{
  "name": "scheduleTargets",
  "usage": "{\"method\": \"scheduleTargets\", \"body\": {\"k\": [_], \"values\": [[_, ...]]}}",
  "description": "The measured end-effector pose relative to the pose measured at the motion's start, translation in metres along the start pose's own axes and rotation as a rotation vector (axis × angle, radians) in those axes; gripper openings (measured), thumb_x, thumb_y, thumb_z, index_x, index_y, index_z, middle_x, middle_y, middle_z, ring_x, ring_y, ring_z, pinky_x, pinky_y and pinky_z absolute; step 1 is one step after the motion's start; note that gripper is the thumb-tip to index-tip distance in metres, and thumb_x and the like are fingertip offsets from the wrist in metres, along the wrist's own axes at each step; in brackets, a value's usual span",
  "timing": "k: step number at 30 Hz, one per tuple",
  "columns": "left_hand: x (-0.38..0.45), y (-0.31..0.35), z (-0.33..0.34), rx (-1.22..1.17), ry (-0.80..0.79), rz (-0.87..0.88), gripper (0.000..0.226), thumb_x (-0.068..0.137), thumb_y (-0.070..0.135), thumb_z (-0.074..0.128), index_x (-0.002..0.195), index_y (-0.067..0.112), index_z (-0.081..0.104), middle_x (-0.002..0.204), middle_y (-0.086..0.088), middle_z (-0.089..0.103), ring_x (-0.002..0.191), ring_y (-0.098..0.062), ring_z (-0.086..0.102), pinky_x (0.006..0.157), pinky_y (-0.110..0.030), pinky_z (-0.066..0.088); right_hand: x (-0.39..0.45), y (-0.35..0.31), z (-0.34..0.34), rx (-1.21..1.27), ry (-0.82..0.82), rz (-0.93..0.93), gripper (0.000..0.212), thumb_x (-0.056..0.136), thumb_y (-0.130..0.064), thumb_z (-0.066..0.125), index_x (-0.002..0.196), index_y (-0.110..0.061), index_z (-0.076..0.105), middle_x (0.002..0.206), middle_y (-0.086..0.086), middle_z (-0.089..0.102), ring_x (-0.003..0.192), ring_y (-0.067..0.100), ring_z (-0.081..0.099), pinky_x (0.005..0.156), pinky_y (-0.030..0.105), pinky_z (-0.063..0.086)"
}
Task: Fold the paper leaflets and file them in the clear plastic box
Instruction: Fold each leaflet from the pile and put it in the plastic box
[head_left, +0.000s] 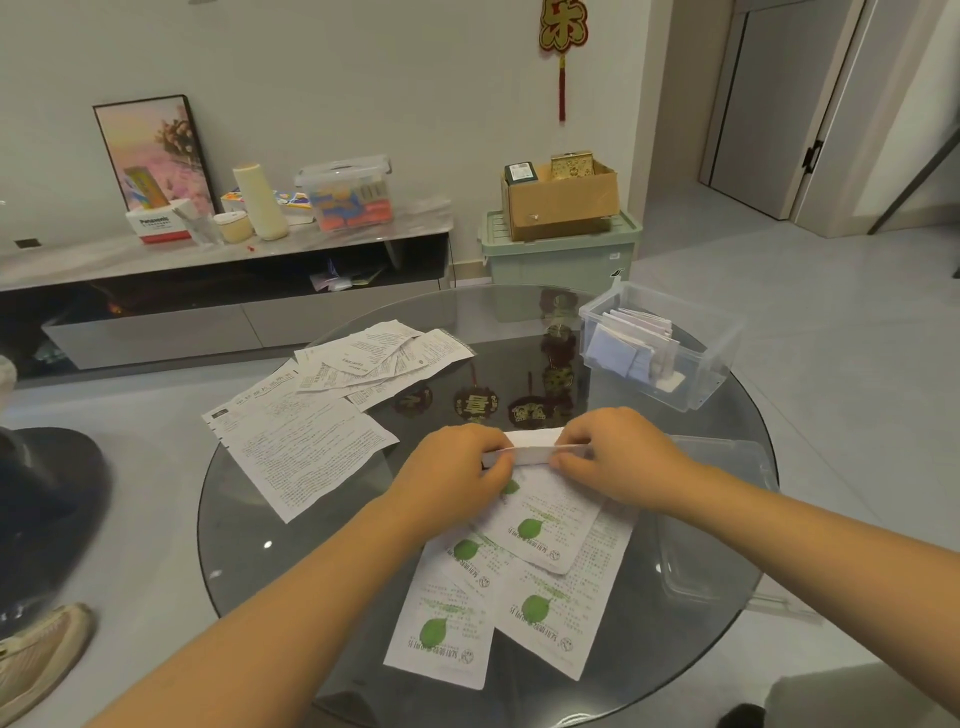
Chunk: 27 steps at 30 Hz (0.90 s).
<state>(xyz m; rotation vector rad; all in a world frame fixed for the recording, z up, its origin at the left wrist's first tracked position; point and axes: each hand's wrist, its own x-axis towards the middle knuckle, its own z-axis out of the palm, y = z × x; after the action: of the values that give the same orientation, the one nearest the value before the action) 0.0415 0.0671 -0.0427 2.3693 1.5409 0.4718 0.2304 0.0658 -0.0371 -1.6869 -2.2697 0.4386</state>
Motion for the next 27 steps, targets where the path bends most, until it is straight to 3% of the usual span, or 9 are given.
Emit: {"method": "scheduleTargets", "body": {"k": [2,5,8,10,13,18,23,27], "values": [[0.002,0.000,0.005,-0.011,0.048,-0.035,0.017,0.094,0.028,0.049,0.100,0.023,0.064,0.078,0.011,0.059,0.064,-0.005,0.048,0.057,-0.018,0.032,0.004,0.003,0.002,0.081,0.037,0.061,0.015,0.089,-0.034,0.058,0.091,-0.020,0.065,0.086,-0.006,0.062,0.082,0.013,0.058,0.065,0.026,0.044],[0.008,0.001,0.011,-0.055,0.096,-0.105,0.015,0.092,0.030,0.054,0.106,0.026,0.057,0.092,0.010,0.061,0.083,-0.011,0.056,0.068,-0.023,0.038,0.011,0.007,0.007,0.162,0.097,0.109,0.016,0.086,-0.034,0.063,0.097,-0.023,0.059,0.082,-0.011,0.057,0.075,0.006,0.053,0.060,0.023,0.042],[0.013,0.001,0.016,-0.104,0.103,-0.196,0.035,0.088,0.030,0.062,0.122,0.026,0.051,0.112,0.006,0.053,0.095,-0.014,0.054,0.079,-0.024,0.041,0.017,0.007,0.013,0.190,0.107,0.141,0.038,0.082,-0.035,0.068,0.115,-0.026,0.051,0.077,-0.016,0.047,0.082,0.011,0.053,0.067,0.025,0.042],[0.016,-0.001,0.017,-0.177,0.081,-0.248,0.047,0.087,0.029,0.066,0.129,0.023,0.046,0.122,0.002,0.045,0.097,-0.013,0.052,0.085,-0.024,0.042,0.020,0.008,0.016,0.116,0.095,0.131,0.051,0.081,-0.037,0.069,0.126,-0.027,0.046,0.091,-0.010,0.050,0.100,0.018,0.050,0.080,0.031,0.043],[0.020,-0.005,0.017,-0.231,0.046,-0.279,0.046,0.086,0.026,0.068,0.128,0.024,0.048,0.127,0.001,0.038,0.102,-0.013,0.050,0.092,-0.025,0.042,0.022,0.009,0.015,0.014,0.118,0.073,0.051,0.083,-0.038,0.067,0.129,-0.032,0.046,0.119,-0.004,0.045,0.117,0.018,0.036,0.097,0.030,0.034],[0.020,-0.007,0.013,-0.235,0.036,-0.291,0.025,0.085,0.021,0.069,0.103,0.027,0.054,0.115,0.004,0.035,0.095,-0.011,0.045,0.086,-0.027,0.045,0.021,0.018,0.007,-0.091,0.025,-0.006,0.039,0.087,-0.037,0.062,0.124,-0.040,0.054,0.129,-0.010,0.038,0.122,0.015,0.027,0.102,0.031,0.021],[0.017,-0.006,0.015,-0.091,0.048,-0.155,0.002,0.090,0.021,0.062,0.092,0.022,0.062,0.093,0.010,0.043,0.082,-0.008,0.044,0.075,-0.019,0.033,0.026,0.017,0.003,-0.118,-0.115,0.042,0.052,0.090,-0.036,0.058,0.139,-0.034,0.040,0.139,-0.007,0.038,0.129,0.019,0.025,0.104,0.035,0.020],[0.017,-0.004,0.018,-0.049,0.057,-0.121,0.017,0.086,0.036,0.065,0.097,0.023,0.062,0.091,0.013,0.043,0.087,-0.008,0.043,0.076,-0.021,0.036,0.030,0.013,0.004,-0.070,-0.100,0.065,0.039,0.088,-0.037,0.059,0.126,-0.031,0.051,0.132,-0.003,0.043,0.125,0.020,0.030,0.101,0.035,0.024]]}}
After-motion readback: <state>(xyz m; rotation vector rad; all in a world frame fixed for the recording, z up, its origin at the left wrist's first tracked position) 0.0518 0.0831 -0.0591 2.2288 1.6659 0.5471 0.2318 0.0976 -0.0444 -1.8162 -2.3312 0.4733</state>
